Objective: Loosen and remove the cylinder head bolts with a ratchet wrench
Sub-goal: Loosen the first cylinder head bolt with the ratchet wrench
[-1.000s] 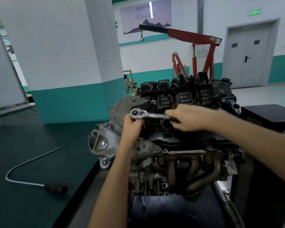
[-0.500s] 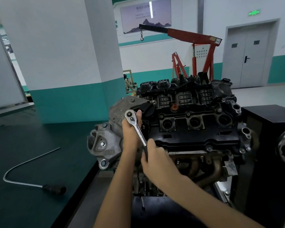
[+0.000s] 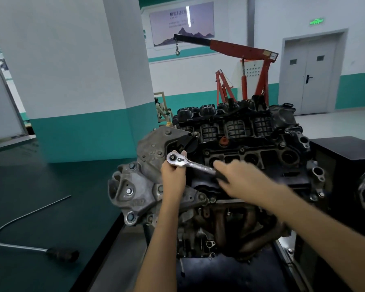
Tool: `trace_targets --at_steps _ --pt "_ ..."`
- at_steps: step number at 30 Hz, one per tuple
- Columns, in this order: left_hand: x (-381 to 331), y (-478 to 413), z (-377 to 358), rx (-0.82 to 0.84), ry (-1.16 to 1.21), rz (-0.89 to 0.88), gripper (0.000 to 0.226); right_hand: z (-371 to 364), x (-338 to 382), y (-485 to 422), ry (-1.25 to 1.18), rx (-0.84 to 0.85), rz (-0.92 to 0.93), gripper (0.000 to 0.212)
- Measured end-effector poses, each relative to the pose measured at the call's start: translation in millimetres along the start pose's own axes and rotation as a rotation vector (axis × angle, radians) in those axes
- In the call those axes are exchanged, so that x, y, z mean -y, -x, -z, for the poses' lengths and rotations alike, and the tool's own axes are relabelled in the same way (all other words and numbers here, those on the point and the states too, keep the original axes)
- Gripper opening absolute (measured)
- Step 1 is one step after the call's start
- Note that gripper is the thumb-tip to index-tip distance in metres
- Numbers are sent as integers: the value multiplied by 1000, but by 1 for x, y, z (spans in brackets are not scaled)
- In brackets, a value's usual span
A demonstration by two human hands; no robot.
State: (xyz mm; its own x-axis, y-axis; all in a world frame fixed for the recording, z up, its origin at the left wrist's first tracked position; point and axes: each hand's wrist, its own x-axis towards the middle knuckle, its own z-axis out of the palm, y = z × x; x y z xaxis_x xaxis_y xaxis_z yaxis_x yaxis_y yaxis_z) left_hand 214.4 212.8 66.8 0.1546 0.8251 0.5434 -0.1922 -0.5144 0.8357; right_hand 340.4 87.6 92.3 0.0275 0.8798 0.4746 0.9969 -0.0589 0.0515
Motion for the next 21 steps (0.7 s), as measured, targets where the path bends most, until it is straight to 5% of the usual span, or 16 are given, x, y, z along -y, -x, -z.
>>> trace_targets --at_steps 4,8,12,16,21 --pt "-7 0 -6 -59 4 54 32 -48 80 39 -613 5 -202 19" --pt "-7 -3 2 -7 -196 14 36 -63 112 34 -808 -20 -262 22" --pt "-3 -2 2 16 -100 45 35 -34 53 31 -618 109 -126 18" --pt "-4 -3 1 -24 -56 19 38 30 -14 -14 -113 247 146 12" --pt "-2 -1 4 -37 -56 27 25 48 -23 -38 182 151 198 16"
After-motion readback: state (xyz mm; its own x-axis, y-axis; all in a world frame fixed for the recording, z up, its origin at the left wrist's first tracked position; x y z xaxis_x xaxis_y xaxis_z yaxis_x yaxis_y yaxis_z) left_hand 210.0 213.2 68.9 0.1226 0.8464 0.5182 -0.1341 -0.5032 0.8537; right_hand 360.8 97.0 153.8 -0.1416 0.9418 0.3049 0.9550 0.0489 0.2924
